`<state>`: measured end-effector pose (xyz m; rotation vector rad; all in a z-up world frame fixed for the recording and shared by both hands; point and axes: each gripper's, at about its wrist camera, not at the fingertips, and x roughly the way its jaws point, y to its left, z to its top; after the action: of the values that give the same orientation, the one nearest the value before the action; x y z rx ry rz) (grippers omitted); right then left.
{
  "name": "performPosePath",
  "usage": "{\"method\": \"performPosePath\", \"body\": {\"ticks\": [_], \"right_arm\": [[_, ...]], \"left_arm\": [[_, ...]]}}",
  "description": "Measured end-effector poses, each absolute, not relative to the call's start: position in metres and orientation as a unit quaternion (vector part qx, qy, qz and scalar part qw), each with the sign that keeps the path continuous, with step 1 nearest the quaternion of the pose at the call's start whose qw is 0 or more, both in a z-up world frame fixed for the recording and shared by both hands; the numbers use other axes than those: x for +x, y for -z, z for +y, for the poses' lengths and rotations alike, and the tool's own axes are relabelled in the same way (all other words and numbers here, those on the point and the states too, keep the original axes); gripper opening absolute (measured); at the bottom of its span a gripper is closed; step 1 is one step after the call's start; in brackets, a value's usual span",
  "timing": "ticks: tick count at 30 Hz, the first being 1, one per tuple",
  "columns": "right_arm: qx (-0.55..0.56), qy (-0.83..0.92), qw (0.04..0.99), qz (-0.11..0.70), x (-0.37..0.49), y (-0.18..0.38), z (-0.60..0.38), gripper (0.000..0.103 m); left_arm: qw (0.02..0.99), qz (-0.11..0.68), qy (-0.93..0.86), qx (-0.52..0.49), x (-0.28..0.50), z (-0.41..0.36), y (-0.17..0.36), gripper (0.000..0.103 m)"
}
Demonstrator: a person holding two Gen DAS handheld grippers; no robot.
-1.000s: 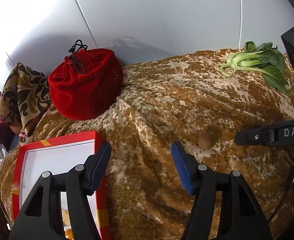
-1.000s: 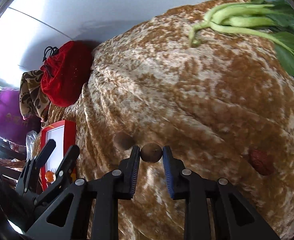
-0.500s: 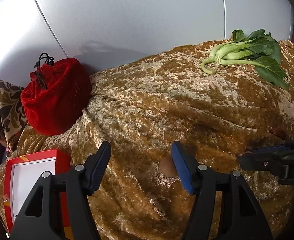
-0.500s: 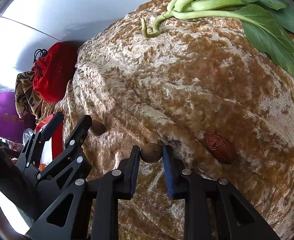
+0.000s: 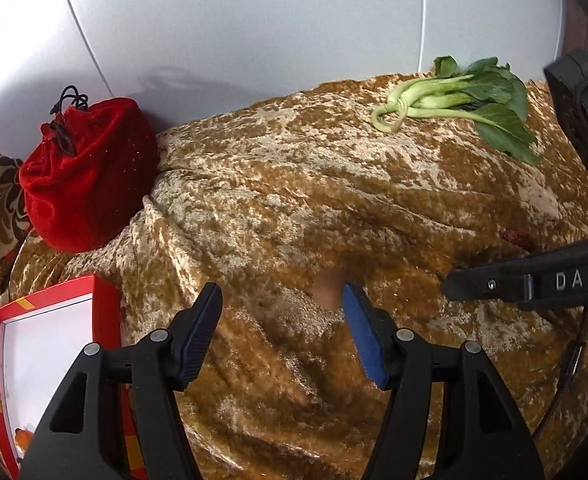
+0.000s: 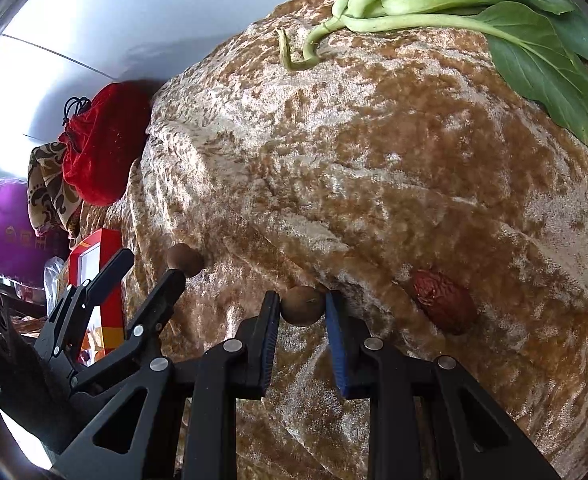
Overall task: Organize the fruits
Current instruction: 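Grasp one brown nut with the right tool while the left tool grasps the other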
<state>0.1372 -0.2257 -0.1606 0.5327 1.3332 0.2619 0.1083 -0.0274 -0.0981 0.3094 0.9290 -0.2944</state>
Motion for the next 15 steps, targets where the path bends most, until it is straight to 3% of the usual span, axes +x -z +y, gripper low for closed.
{"method": "performPosePath", "body": {"ticks": [15], "right_arm": [[0.241, -0.117, 0.747, 0.608, 0.137, 0.162, -0.225, 0.023]], "left_arm": [[0.864, 0.472, 0.138, 0.107, 0.124, -0.034, 0.111, 0.061]]}}
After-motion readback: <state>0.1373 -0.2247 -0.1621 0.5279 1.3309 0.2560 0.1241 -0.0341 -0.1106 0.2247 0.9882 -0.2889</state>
